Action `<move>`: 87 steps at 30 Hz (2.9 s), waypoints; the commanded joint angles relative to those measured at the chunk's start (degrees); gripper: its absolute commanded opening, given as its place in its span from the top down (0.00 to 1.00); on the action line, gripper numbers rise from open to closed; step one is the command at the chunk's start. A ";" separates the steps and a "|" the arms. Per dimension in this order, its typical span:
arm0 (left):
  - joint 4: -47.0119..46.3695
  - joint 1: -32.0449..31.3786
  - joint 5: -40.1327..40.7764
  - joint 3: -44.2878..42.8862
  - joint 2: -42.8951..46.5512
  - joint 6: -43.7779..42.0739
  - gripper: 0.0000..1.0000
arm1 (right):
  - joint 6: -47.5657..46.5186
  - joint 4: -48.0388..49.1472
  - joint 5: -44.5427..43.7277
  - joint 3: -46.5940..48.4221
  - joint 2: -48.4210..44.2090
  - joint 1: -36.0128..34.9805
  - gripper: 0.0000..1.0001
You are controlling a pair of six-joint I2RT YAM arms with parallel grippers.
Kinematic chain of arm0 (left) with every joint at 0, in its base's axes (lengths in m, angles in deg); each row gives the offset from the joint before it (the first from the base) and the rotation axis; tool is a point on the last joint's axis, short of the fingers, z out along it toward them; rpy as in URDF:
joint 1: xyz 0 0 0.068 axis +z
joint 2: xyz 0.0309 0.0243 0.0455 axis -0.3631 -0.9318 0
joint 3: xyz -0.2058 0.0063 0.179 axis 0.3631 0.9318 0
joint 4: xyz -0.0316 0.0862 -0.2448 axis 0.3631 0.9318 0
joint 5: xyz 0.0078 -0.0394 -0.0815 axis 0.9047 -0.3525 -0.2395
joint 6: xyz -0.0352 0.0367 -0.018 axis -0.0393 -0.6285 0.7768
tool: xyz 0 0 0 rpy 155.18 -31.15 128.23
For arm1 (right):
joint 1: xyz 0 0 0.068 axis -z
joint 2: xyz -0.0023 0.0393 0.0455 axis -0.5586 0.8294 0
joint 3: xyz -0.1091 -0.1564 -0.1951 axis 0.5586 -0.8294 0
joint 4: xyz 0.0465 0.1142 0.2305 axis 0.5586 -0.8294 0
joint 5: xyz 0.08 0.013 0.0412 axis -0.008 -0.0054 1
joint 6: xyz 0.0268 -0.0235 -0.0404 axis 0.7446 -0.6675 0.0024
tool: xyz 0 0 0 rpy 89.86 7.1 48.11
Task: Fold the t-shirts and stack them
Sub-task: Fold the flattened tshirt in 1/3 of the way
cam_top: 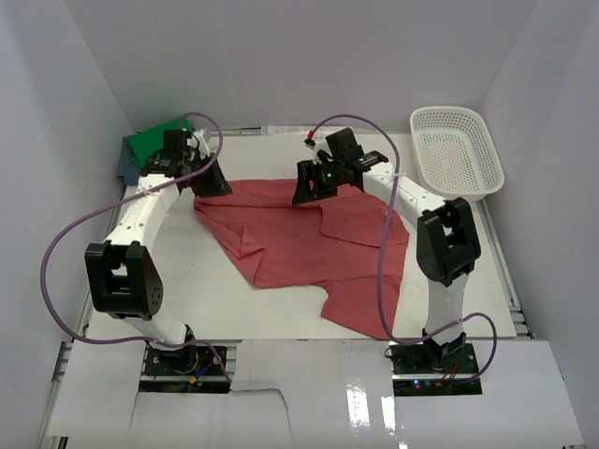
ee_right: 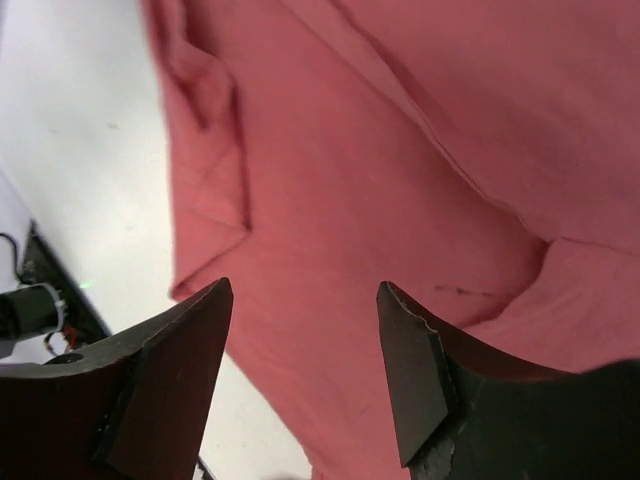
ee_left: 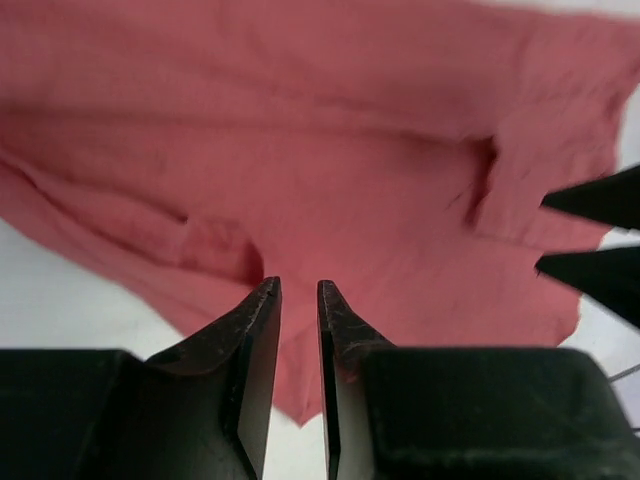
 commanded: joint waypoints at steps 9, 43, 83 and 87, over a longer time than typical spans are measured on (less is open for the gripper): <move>1.96 -3.39 -1.74 17.67 8.11 -0.49 0.78 | 4.18 -3.31 1.07 12.26 15.05 -3.74 0.62; -7.62 -9.81 8.72 23.30 -0.76 1.71 0.75 | 7.53 3.37 8.19 11.65 24.29 -5.58 0.92; -0.51 -8.94 7.05 23.13 10.39 2.68 1.00 | 6.83 3.20 8.37 10.33 24.99 -5.50 0.92; 3.71 -7.09 7.93 24.35 14.70 2.06 1.00 | 6.83 3.37 8.28 10.15 24.81 -5.50 0.92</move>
